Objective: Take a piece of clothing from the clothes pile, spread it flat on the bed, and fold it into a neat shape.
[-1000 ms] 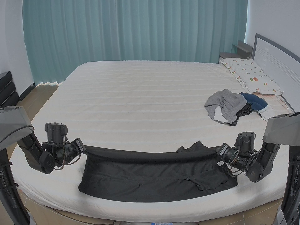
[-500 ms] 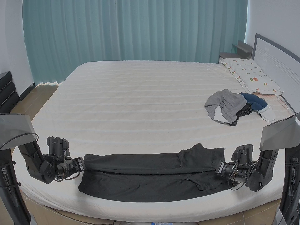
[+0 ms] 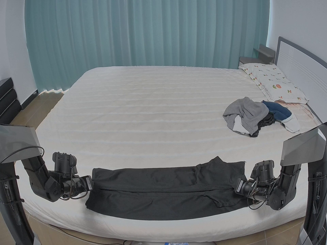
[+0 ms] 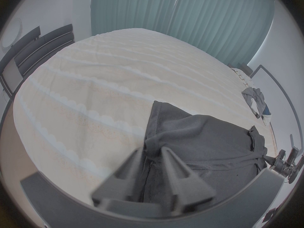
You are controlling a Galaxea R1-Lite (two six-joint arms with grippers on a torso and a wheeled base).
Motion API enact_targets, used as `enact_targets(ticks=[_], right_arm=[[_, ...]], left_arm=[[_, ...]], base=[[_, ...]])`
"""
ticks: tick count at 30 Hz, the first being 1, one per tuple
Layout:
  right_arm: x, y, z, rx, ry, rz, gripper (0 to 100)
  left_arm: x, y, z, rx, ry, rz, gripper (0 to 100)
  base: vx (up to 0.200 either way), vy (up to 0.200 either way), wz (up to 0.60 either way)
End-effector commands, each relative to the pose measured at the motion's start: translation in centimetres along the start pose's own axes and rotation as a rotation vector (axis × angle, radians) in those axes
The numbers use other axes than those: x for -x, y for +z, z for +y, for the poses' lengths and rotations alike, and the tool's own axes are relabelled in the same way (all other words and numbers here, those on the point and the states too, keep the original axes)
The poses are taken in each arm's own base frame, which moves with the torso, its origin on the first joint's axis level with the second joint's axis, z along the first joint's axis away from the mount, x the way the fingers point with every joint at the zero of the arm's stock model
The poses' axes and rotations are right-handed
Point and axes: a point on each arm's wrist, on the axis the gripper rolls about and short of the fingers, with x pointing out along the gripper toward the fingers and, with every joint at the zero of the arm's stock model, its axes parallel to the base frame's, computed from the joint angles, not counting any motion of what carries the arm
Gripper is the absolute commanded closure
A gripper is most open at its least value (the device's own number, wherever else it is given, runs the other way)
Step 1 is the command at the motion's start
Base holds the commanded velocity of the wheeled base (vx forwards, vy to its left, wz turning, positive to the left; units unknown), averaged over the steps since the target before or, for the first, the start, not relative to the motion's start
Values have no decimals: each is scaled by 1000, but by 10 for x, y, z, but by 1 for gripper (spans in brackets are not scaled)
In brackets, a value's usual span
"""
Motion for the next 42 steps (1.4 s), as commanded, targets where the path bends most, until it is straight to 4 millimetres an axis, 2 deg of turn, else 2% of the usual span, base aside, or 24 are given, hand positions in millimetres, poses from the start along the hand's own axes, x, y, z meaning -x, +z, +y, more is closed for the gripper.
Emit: enact_targets(ticks=[1, 3, 7, 10, 14, 15, 17, 21, 25, 34, 38, 39, 42], right_arm=[[2, 3, 2, -1, 10, -14, 0], [6, 10, 6, -3, 22, -42, 0], [30, 37, 16, -14, 74, -141, 0], [35, 48, 19, -20, 100, -179, 0], [24, 55, 21, -29, 165, -165, 0], [7, 55, 14, -38, 170, -142, 0], [-5, 57, 10, -45, 164, -145, 0], [-19, 65, 1, -56, 178, -141, 0], [-35, 61, -5, -61, 195, -90, 0], [-50, 56, -10, -54, 191, -73, 0], [-50, 54, -10, -54, 188, -67, 0], [-50, 54, -10, -54, 188, -66, 100], [-47, 53, -11, -45, 184, -64, 100]], left_arm=[[-1, 0, 0, 1, 0, 1, 0], [0, 0, 0, 2, -1, -2, 0], [2, 2, -1, 3, -4, -11, 0], [5, 7, -1, 10, -7, -31, 0], [6, 13, -3, 26, -23, -56, 0], [4, 17, -4, 57, -33, -65, 0], [2, 20, -5, 96, -40, -75, 0], [0, 26, -8, 142, -71, -82, 0], [0, 27, -9, 157, -95, -76, 0], [0, 27, -9, 157, -95, -78, 0], [0, 28, -9, 157, -96, -79, 0], [0, 28, -9, 157, -96, -79, 0], [0, 28, -9, 157, -96, -79, 0]], base=[[0, 0, 0], [0, 0, 0], [0, 0, 0], [0, 0, 0], [0, 0, 0], [0, 0, 0], [0, 0, 0], [0, 0, 0], [0, 0, 0], [0, 0, 0], [0, 0, 0], [0, 0, 0], [0, 0, 0]])
